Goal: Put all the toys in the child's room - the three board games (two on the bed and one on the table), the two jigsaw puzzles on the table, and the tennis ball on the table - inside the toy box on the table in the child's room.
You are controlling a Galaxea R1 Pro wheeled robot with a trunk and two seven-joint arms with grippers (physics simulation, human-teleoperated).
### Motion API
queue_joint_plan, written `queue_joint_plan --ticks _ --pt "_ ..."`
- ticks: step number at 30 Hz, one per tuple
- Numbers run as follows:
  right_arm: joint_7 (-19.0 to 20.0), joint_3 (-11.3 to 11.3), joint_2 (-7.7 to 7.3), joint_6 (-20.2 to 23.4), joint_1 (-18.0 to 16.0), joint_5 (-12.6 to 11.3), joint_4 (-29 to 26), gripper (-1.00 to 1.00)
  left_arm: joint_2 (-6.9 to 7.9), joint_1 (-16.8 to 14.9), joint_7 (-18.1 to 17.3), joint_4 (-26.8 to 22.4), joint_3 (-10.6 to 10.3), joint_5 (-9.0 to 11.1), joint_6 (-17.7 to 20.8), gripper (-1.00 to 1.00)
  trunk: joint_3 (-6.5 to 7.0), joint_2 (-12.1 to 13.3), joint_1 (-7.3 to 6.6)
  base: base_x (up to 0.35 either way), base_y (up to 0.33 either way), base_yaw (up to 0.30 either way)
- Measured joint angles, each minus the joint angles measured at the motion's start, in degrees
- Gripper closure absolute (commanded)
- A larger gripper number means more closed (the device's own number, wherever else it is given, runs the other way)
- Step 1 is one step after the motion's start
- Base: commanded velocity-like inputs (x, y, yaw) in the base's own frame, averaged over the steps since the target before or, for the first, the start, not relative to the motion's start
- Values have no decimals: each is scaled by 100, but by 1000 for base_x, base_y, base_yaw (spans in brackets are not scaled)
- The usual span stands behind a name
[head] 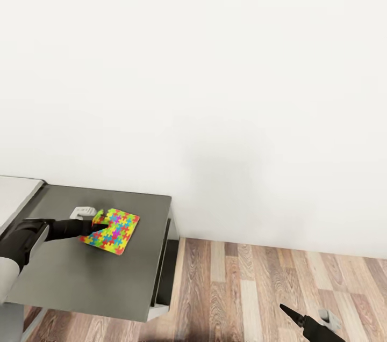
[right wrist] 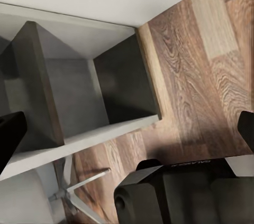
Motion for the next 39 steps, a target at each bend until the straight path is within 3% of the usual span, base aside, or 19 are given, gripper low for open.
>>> queue_joint_plan --ticks 39 --pt "6 1 0 -8 0 1 -1 -100 -10 0 5 -22 32 4 42 -100 0 -1 0 9 -129 0"
